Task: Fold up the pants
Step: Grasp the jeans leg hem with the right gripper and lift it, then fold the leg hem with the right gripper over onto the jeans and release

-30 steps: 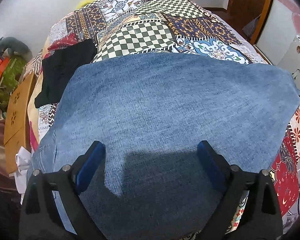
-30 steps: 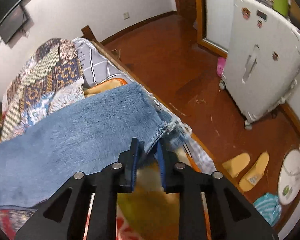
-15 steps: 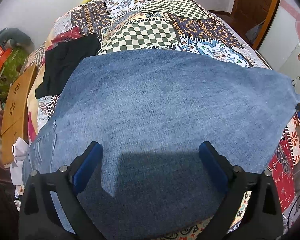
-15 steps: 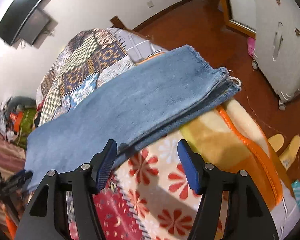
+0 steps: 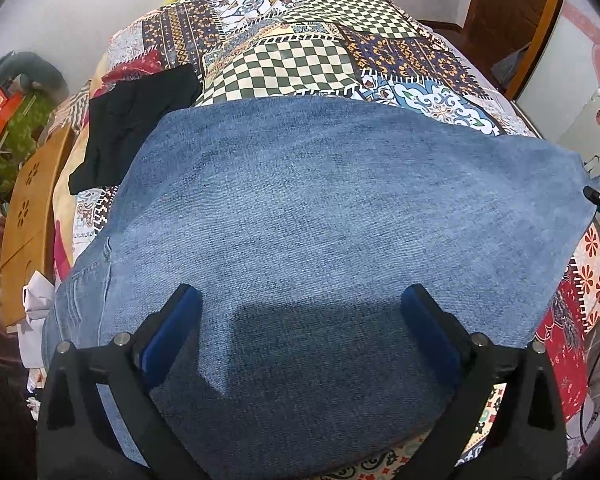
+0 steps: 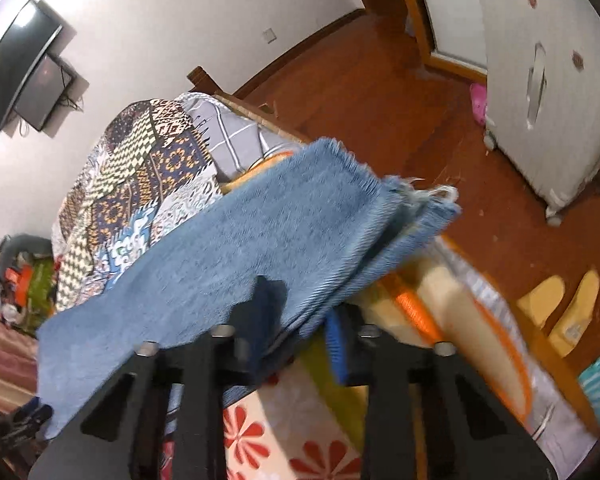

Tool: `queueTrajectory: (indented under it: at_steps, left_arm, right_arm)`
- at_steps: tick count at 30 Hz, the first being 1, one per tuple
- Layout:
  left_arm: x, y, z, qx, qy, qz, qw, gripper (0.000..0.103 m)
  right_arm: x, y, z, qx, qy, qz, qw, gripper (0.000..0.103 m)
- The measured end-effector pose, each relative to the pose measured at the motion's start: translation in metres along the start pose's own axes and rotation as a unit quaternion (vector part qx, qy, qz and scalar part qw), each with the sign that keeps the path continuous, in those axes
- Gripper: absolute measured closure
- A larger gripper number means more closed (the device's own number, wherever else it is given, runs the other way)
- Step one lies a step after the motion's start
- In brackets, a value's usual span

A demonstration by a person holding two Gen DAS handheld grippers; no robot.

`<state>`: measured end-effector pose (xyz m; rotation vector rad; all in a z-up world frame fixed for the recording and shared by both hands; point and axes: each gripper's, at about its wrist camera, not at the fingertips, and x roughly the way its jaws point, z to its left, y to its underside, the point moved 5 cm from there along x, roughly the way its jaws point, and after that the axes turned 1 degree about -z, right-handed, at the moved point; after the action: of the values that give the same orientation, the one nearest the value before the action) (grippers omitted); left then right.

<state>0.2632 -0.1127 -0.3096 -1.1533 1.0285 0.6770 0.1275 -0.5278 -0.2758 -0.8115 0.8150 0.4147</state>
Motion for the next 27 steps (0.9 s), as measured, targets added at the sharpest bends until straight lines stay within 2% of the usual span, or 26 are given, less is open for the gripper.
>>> queueTrajectory:
  at_steps: [3, 8, 15, 22, 27]
  left_arm:
    - [-0.001, -0.001, 0.001, -0.007, 0.004, 0.004, 1.0, 0.0]
    - [-0.014, -0.001, 0.002, -0.023, 0.026, -0.005, 0.9994, 0.0]
    - [-0.053, -0.007, 0.008, -0.037, 0.048, -0.053, 0.9967, 0.0]
    - [-0.086, -0.007, 0.03, -0.056, 0.049, -0.094, 0.9927, 0.0]
    - [-0.092, 0.001, 0.047, -0.078, 0.047, -0.101, 0.9907, 0.0]
  right_arm:
    - [-0.009, -0.006, 0.009, -0.013, -0.001, -0.015, 1.0, 0.093]
    - [-0.04, -0.018, 0.045, -0.069, -0.012, -0.064, 0.996, 0.095]
    - [-0.076, -0.028, 0.119, -0.126, -0.074, -0.105, 0.984, 0.096]
    - [-0.086, -0.01, 0.199, -0.183, -0.14, -0.105, 0.967, 0.096]
    - [-0.072, 0.023, 0.255, -0.246, -0.181, -0.072, 0.95, 0.096]
